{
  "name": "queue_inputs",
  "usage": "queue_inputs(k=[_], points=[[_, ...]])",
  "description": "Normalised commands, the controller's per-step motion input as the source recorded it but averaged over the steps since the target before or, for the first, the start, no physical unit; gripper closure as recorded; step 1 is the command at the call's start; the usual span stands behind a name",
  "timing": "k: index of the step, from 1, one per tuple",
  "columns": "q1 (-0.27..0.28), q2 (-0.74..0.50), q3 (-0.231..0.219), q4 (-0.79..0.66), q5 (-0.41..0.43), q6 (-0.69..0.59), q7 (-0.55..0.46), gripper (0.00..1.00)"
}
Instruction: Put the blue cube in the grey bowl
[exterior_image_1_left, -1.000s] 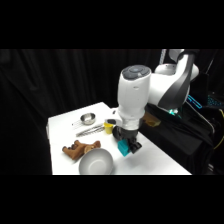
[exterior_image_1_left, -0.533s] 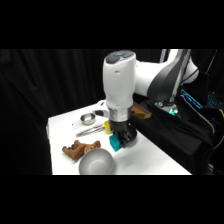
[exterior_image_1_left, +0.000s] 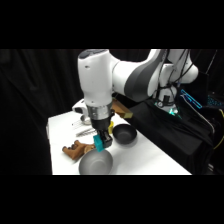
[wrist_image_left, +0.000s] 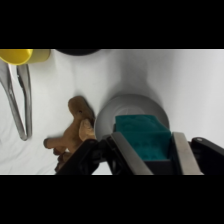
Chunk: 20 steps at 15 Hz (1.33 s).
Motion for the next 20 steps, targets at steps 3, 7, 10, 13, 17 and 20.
queue_inputs(k=[3, 7, 10, 13, 17, 20], points=[[-0.100, 0.35, 0.046, 0.48, 0.170, -0.10, -0.25, 0.73], [-0.080, 0.31, 0.046, 0.40, 0.157, -0.04, -0.23, 0.73], [-0.076, 0.28, 0.057, 0.31, 0.147, 0.07, -0.22, 0.73], [-0.069, 0.25, 0.064, 0.25, 0.140, 0.09, -0.21, 0.73], [-0.075, 0.20, 0.071, 0.21, 0.141, 0.10, -0.21, 0.23], [-0.082, 0.11, 0.075, 0.18, 0.136, 0.05, -0.20, 0.08]])
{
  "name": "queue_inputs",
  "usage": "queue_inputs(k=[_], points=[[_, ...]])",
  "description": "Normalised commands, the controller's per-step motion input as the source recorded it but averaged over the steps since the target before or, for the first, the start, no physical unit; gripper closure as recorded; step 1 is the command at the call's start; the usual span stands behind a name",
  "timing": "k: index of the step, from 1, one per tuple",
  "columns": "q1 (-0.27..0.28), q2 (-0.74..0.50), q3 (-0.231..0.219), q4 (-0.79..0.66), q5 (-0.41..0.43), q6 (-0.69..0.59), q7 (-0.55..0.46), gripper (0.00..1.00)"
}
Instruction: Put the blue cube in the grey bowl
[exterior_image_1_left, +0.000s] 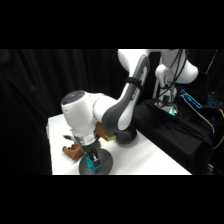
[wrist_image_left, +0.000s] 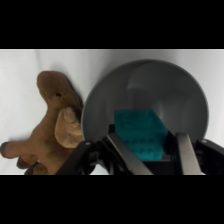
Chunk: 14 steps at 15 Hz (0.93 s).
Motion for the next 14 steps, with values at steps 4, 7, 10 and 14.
queue_inputs(k=[4, 7, 10, 14], points=[[-0.129, 0.02, 0.126, 0.15, 0.182, -0.08, -0.29, 0.00], [-0.163, -0.20, 0.159, 0.01, 0.230, -0.25, -0.34, 0.00], [-0.109, -0.39, 0.105, -0.10, 0.183, -0.36, -0.27, 0.00], [-0.061, -0.37, 0.063, -0.04, 0.144, -0.44, -0.23, 0.00]])
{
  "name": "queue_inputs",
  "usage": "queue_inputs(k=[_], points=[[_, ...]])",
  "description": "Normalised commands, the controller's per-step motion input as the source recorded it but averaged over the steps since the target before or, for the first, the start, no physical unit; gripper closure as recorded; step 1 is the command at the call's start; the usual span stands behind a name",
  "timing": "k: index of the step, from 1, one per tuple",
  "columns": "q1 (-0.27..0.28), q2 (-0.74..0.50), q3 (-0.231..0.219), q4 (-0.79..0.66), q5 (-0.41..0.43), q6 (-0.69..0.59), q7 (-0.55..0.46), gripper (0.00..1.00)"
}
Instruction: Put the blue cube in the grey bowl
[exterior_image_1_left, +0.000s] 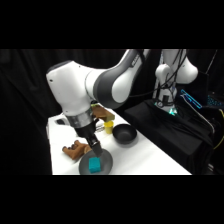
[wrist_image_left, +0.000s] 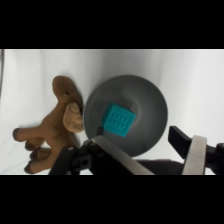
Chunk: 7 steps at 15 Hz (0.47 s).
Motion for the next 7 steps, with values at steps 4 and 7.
queue_inputs(k=[4, 7], points=[[-0.022, -0.25, 0.025, 0.05, 0.097, -0.37, -0.17, 0.00], [0.005, -0.18, -0.005, 0.09, 0.045, -0.29, -0.11, 0.00]])
